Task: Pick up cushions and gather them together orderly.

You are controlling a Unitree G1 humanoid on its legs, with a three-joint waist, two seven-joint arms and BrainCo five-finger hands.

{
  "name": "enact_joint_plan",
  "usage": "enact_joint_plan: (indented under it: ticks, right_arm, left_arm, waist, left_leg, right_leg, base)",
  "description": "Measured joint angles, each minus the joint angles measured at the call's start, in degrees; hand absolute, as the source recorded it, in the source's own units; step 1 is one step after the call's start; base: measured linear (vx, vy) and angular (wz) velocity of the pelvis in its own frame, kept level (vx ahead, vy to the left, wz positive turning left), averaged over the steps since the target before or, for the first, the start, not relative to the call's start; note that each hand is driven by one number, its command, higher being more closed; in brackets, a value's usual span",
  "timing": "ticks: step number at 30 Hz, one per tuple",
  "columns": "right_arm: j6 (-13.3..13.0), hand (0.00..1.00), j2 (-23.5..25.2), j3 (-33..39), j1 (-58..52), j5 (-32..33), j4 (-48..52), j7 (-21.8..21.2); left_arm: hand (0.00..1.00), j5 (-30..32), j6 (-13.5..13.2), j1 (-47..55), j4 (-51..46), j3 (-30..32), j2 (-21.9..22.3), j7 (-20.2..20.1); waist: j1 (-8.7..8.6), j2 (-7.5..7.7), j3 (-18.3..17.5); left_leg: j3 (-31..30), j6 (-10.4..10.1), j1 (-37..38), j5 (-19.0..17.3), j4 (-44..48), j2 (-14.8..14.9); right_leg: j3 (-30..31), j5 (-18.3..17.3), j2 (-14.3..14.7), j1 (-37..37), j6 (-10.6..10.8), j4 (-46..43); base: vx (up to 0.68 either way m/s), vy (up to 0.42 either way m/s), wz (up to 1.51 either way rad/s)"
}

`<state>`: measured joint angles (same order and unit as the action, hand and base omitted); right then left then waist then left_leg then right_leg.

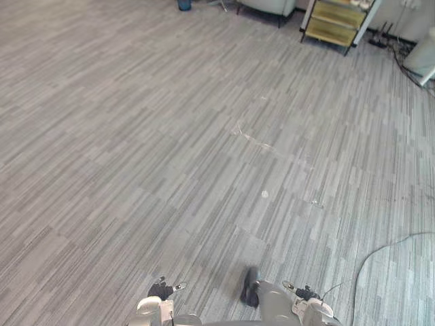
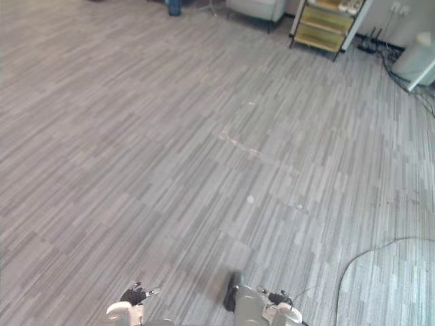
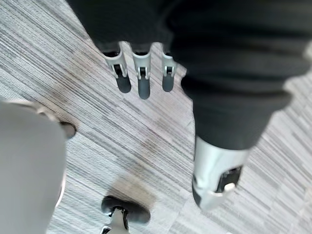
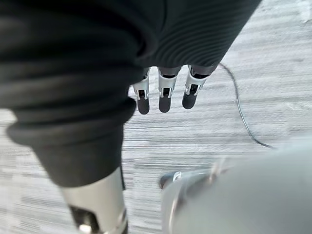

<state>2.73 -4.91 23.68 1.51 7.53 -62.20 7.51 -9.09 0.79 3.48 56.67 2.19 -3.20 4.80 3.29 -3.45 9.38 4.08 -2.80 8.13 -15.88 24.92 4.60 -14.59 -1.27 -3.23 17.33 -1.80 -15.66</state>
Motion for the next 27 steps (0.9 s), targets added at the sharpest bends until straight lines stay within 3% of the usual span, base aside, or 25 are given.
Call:
enact_joint_plan:
  ticks: [1, 2, 3, 4, 5, 7, 8, 9, 10, 11, 12, 13, 14, 15, 16, 17, 19, 20, 21, 22, 24, 25, 26, 27]
  right_arm:
    - [-0.01, 0.00, 0.04, 0.54, -0.27, 0.69, 0.33, 0.16]
    - [0.14, 0.00, 0.37, 0.10, -0.33, 1.65, 0.33, 0.40]
    - [0.19, 0.00, 0.52, 0.24, -0.74, 2.01, 0.23, 0.67]
    - [0.19, 0.00, 1.13, 0.48, -0.83, 2.24, 0.27, 0.78]
    - [0.16, 0.00, 1.34, 1.03, -0.86, 2.61, 0.35, 1.12]
    - [0.06, 0.00, 1.37, 1.96, -0.56, 2.68, 0.55, 1.36]
    - [0.06, 0.00, 1.20, 2.24, -0.37, 2.72, 0.52, 1.40]
    - [0.06, 0.00, 0.70, 2.22, -0.23, 2.70, 0.38, 1.43]
    - [0.14, 0.00, 0.54, 2.07, -0.05, 2.63, 0.26, 1.42]
    - [0.13, 0.00, 0.73, 2.10, -0.06, 2.62, 0.23, 1.43]
    - [0.18, 0.00, 1.24, 2.14, 0.22, 2.45, 0.22, 1.39]
    - [0.17, 0.00, 1.44, 2.14, 0.49, 2.41, 0.65, 1.34]
    - [0.12, 0.00, 1.69, 2.11, 0.46, 1.90, 0.97, 1.06]
    - [0.12, 0.00, 1.73, 2.10, 0.43, 1.83, 0.99, 0.94]
    - [0.10, 0.00, 1.92, 1.83, 0.27, 1.44, 0.95, 0.73]
    - [0.15, 0.00, 2.25, 1.72, 0.05, 1.43, 0.74, 0.28]
    - [0.22, 0.00, 2.75, 0.60, -0.48, 1.46, 1.28, 0.17]
    - [0.10, 0.00, 2.21, 0.27, -1.33, 1.41, 1.84, 0.21]
    - [0.04, 0.00, 2.17, 0.26, -1.25, 1.41, 1.82, 0.17]
    - [0.04, 0.00, 2.27, 0.15, -1.05, 1.41, 1.55, 0.12]
    - [0.04, 0.00, 2.44, 0.13, -0.32, 1.44, 0.43, 0.05]
    - [0.09, 0.00, 2.69, -0.01, 0.25, 1.50, -0.08, -0.02]
    - [0.04, 0.00, 2.76, -0.34, 0.24, 1.62, 0.03, -0.13]
    - [0.04, 0.00, 2.69, -0.34, -0.05, 1.60, 0.04, -0.12]
  left_arm:
    - [0.00, -0.21, 0.01, 0.05, -0.47, 1.56, 1.05, 0.04]
    - [0.00, -0.82, -0.04, -0.10, -1.20, 2.70, 1.53, -0.02]
    - [0.00, -1.47, -0.12, -0.26, -2.21, 3.39, 1.51, 0.02]
    - [0.00, -1.50, -0.16, -0.37, -2.69, 3.40, 1.36, -0.01]
    - [0.00, -1.50, -0.21, -0.54, -3.26, 3.26, 1.18, 0.01]
    - [0.00, -1.41, -0.36, -0.64, -3.34, 2.80, 1.23, 0.02]
    - [0.00, -1.31, -0.37, -0.65, -3.34, 2.46, 1.47, 0.00]
    - [0.00, -1.27, -0.36, -0.96, -3.29, 2.36, 1.74, 0.02]
    - [0.00, -1.17, -0.28, -1.42, -3.26, 2.29, 1.70, 0.00]
    - [0.00, -1.03, -0.20, -1.42, -2.94, 2.27, 1.61, -0.01]
    - [0.00, -0.51, 0.15, -2.35, -2.21, 1.72, 0.96, -0.07]
    - [0.00, 0.01, 0.19, -2.55, -2.10, 1.12, 0.55, -0.10]
    - [0.00, 0.09, 0.36, -2.41, -2.03, 1.23, 0.62, -0.07]
    - [0.00, 0.11, 0.42, -2.40, -1.94, 1.15, 0.60, -0.08]
    - [0.00, 0.09, 0.80, -2.39, -1.50, 0.85, 0.54, -0.08]
    - [0.00, 0.09, 1.25, -2.33, -1.18, -0.02, 0.26, -0.09]
    - [0.00, 0.08, 1.19, -2.34, -0.44, -2.20, -0.66, -0.06]
    - [0.00, 0.04, 1.10, -2.32, -0.27, -2.27, -0.64, -0.03]
    - [0.00, 0.03, 1.10, -2.41, -0.22, -2.28, -0.66, -0.04]
    - [0.00, 0.05, 1.09, -2.57, -0.20, -2.38, -0.79, -0.04]
    - [0.00, 0.11, 1.09, -2.69, -0.15, -3.40, -1.48, -0.05]
    - [0.00, 0.19, 1.17, -2.65, -0.03, -3.35, -2.09, -0.09]
    - [0.00, 0.47, 1.25, -2.27, 0.16, -3.35, -2.46, -0.06]
    - [0.00, 0.55, 1.24, -1.90, 0.14, -3.38, -2.75, -0.07]
  waist:
    - [-0.15, -1.71, 0.11]
    - [0.37, -2.37, 0.85]
    - [0.72, -1.14, 2.01]
    - [1.15, -0.76, 2.12]
    - [1.76, -0.03, 2.02]
    - [2.17, -0.02, 1.68]
    - [2.67, -0.40, 1.43]
    - [3.57, -0.87, 1.12]
    - [4.31, -0.81, 0.71]
    - [4.53, -0.41, 0.43]
    - [4.42, 0.75, -0.03]
    - [4.35, 1.34, -0.11]
    - [4.56, 1.89, -0.11]
    - [4.58, 1.96, -0.10]
    - [4.44, 2.02, -0.06]
    - [3.66, 1.93, 0.00]
    - [2.36, 2.18, 0.05]
    - [1.64, 1.60, 0.27]
    - [1.46, 1.69, 0.25]
    - [1.24, 1.82, 0.17]
    - [0.81, 2.31, 0.27]
    - [0.08, 3.20, 0.97]
    - [-0.17, 3.99, 1.34]
    - [-0.22, 4.73, 1.41]
  left_leg:
    - [-1.92, -5.11, -7.30, 4.40, 15.06, 2.34]
    - [-1.29, -4.93, -13.54, 5.56, 28.29, 5.35]
    - [0.70, -2.65, -16.80, 2.99, 31.17, 5.79]
    - [2.47, -1.83, -18.26, 1.81, 29.89, 5.58]
    - [5.87, -0.70, -20.31, 0.91, 23.67, 4.87]
    - [7.13, -0.45, -22.31, 1.81, 6.30, 1.43]
    - [6.42, -1.13, -22.79, 4.41, -4.34, -0.30]
    - [4.77, -1.36, -23.90, 10.89, -12.66, -2.03]
    - [3.58, -1.58, -23.95, 15.99, -14.50, -3.02]
    - [3.18, 1.23, -23.50, 17.80, -14.81, -3.86]
    - [4.49, 4.48, -21.99, 17.41, -15.15, -5.43]
    - [5.18, 5.79, -21.69, 15.94, -13.84, -5.98]
    - [6.73, 6.34, -19.86, 14.08, -12.98, -6.34]
    - [7.02, 6.38, -18.74, 13.28, -12.81, -6.37]
    - [7.63, 6.88, -14.50, 10.93, -13.26, -6.33]
    - [7.02, 6.44, -9.95, 8.61, -14.97, -6.30]
    - [6.50, 6.43, -4.64, 8.05, -16.62, -6.27]
    - [6.52, 6.42, -0.54, 8.05, -18.81, -5.47]
    - [6.45, 6.28, 0.58, 7.96, -19.53, -4.95]
    - [6.19, 5.65, 2.23, 7.58, -20.53, -3.96]
    - [5.65, 4.24, 3.06, 6.64, -20.98, -3.00]
    - [4.69, 3.99, 3.95, 6.48, -21.01, -2.77]
    - [4.02, 3.66, 5.00, 6.27, -21.01, -2.97]
    - [3.17, 2.96, 6.03, 5.82, -21.03, -3.50]
  right_leg:
    - [-0.89, -0.61, 1.93, -3.19, -0.55, 3.11]
    - [-0.99, -2.10, 3.86, -8.06, -1.80, 5.51]
    - [-1.05, -3.95, 3.48, -13.14, -2.42, 6.52]
    - [-1.17, -4.57, 3.07, -15.31, -2.19, 7.26]
    - [-1.68, -5.18, 2.27, -18.34, -1.56, 9.25]
    - [-2.26, -5.64, 1.48, -21.59, 0.33, 12.27]
    - [-2.10, -6.13, 1.38, -22.75, 1.12, 13.50]
    - [-1.61, -6.77, 1.38, -24.54, 2.15, 14.53]
    - [-0.51, -7.43, 1.32, -25.65, 3.54, 15.25]
    - [-0.06, -8.01, 0.83, -26.31, 4.44, 15.52]
    - [0.89, -8.47, -1.41, -26.76, 5.30, 15.13]
    - [3.01, -8.79, -2.48, -26.14, 6.29, 12.49]
    - [5.39, -9.98, -3.89, -24.47, 8.27, 5.57]
    - [6.07, -10.35, -4.31, -23.34, 8.91, 1.58]
    - [6.78, -9.18, -5.87, -17.61, 11.24, -15.10]
    - [6.64, -7.57, -7.34, -12.66, 12.07, -28.36]
    - [3.66, -9.69, -9.25, -9.86, 10.06, -35.38]
    - [-1.86, -10.96, -10.87, -8.03, 7.94, -34.01]
    - [-4.41, -11.33, -11.23, -6.99, 7.29, -31.40]
    - [-7.62, -11.20, -10.63, -5.18, 6.97, -25.07]
    - [-8.37, -8.72, -7.97, -2.34, 5.51, -13.74]
    - [-7.35, -3.39, -5.46, -1.49, 3.99, -2.34]
    - [-6.18, 1.34, -4.01, -1.53, 4.30, 5.60]
    - [-5.39, 3.76, -3.69, -1.52, 4.94, 9.68]
  base:
    - [0.55, -0.179, 0.04]
    - [0.72, -0.221, 0.16]
    - [0.55, -0.131, 0.19]
    - [0.43, -0.100, 0.15]
    - [0.39, -0.070, 0.08]
    - [0.43, -0.012, 0.09]
    - [0.45, 0.069, 0.00]
    - [0.50, 0.123, -0.18]
    - [0.54, 0.140, -0.24]
    - [0.71, 0.184, -0.17]
    - [0.59, 0.159, -0.12]
    - [0.69, 0.199, -0.23]
    - [0.33, 0.109, -0.33]
    - [0.49, 0.164, -0.49]
    - [0.45, 0.147, -0.45]
    - [0.55, 0.170, -0.32]
    - [0.47, 0.096, 0.17]
    - [0.47, 0.062, 0.24]
    - [0.46, 0.018, 0.18]
    - [0.39, -0.038, 0.21]
    - [0.43, -0.087, 0.23]
    - [0.45, -0.185, 0.25]
    - [0.46, -0.218, 0.31]
    - [0.52, -0.279, 0.45]
